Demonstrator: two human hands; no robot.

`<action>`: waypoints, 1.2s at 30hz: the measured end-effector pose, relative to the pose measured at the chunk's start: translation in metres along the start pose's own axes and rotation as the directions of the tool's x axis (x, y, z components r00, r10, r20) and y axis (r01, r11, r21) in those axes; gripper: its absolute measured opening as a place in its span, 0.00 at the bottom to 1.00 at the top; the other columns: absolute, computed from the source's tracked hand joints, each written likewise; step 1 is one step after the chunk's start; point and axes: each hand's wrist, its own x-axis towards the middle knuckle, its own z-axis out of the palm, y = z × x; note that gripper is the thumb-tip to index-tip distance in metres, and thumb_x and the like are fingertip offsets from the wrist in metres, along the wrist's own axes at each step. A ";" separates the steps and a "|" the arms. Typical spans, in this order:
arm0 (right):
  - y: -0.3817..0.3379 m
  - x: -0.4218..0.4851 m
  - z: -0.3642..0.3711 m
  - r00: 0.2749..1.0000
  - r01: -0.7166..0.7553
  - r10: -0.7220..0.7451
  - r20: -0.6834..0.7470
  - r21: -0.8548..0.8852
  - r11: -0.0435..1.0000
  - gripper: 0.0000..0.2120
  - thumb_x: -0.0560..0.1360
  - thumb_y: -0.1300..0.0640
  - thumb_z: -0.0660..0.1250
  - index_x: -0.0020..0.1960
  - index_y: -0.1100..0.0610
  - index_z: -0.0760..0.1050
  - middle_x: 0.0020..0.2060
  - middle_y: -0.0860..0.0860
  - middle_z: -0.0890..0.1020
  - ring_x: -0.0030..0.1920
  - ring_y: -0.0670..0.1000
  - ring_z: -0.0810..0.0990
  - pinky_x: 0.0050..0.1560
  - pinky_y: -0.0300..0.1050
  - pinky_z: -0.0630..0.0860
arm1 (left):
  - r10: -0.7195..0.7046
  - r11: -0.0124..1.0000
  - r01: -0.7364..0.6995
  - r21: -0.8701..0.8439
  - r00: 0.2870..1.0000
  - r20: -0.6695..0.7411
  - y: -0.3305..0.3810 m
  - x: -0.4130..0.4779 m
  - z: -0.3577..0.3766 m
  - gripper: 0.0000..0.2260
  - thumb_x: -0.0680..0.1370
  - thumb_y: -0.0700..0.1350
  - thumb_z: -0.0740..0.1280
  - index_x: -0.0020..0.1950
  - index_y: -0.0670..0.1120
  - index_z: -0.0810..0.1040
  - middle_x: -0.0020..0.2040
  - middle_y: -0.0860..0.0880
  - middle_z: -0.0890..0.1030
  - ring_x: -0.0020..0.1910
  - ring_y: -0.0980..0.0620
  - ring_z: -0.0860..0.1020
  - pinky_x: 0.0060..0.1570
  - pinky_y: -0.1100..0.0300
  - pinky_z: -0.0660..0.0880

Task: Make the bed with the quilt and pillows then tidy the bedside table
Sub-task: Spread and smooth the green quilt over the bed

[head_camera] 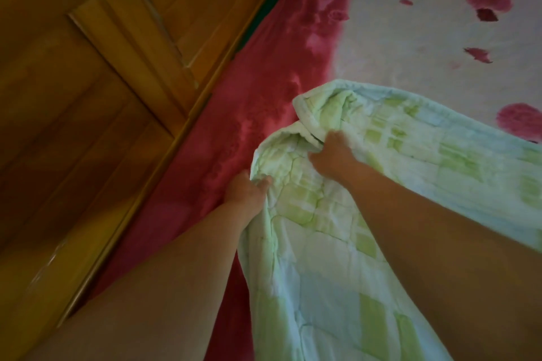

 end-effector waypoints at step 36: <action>0.031 -0.424 0.062 0.985 -0.128 0.155 -0.073 0.290 0.948 0.24 0.75 0.44 0.63 0.68 0.53 0.67 0.62 0.49 0.71 0.60 0.51 0.74 0.54 0.46 0.72 | -0.123 0.542 0.527 -0.655 0.821 0.558 -0.119 -0.344 -0.033 0.15 0.72 0.38 0.62 0.57 0.39 0.80 0.46 0.40 0.84 0.44 0.43 0.82 0.47 0.52 0.78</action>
